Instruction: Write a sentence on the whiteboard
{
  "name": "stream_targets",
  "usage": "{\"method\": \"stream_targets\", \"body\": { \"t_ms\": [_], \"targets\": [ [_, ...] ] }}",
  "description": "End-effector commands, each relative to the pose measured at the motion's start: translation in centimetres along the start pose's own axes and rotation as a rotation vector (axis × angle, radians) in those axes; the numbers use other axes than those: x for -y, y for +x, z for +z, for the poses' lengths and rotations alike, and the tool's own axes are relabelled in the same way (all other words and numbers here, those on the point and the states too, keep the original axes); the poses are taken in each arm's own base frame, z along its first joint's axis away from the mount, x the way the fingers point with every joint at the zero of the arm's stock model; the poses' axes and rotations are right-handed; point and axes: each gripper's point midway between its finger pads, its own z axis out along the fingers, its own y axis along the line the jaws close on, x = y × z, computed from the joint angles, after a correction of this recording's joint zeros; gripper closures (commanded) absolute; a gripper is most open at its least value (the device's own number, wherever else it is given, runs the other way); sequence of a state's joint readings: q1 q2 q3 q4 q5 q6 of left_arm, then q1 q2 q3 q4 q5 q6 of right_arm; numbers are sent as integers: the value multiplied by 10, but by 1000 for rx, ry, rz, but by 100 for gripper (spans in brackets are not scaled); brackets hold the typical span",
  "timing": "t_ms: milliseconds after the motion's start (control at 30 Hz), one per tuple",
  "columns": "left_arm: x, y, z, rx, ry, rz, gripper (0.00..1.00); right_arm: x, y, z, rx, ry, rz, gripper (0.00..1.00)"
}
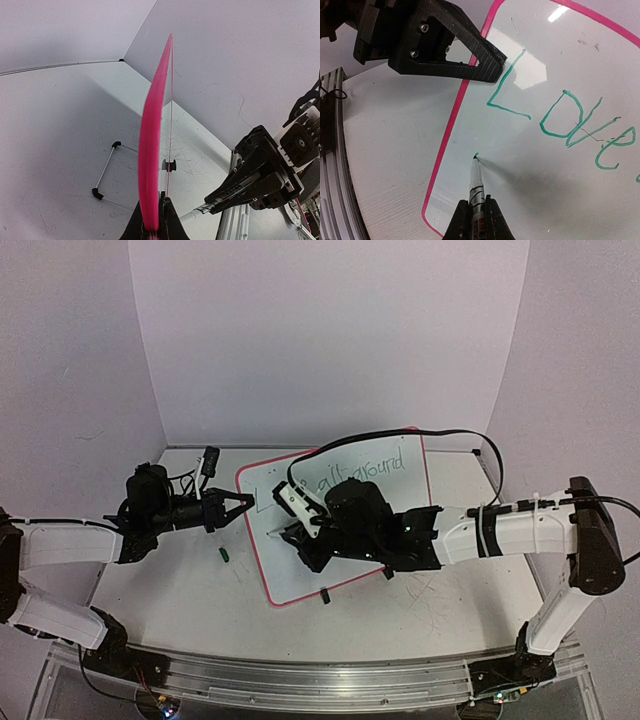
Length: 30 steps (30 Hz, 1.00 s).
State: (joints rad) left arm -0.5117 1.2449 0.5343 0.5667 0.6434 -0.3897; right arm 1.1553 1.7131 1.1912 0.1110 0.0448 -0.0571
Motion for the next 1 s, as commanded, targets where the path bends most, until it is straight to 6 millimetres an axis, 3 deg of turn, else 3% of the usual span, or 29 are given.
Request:
{"method": "stream_targets", "body": {
  "t_ms": [0, 633, 967],
  "targets": [
    [-21, 21, 2, -64, -84, 23, 100, -2, 5, 4, -13, 8, 8, 100],
    [-22, 24, 0, -69, -89, 21, 100, -3, 25, 7, -74, 8, 11, 100],
    [-22, 24, 0, -69, -89, 20, 100, 9, 16, 2, -54, 74, 11, 100]
  ]
}}
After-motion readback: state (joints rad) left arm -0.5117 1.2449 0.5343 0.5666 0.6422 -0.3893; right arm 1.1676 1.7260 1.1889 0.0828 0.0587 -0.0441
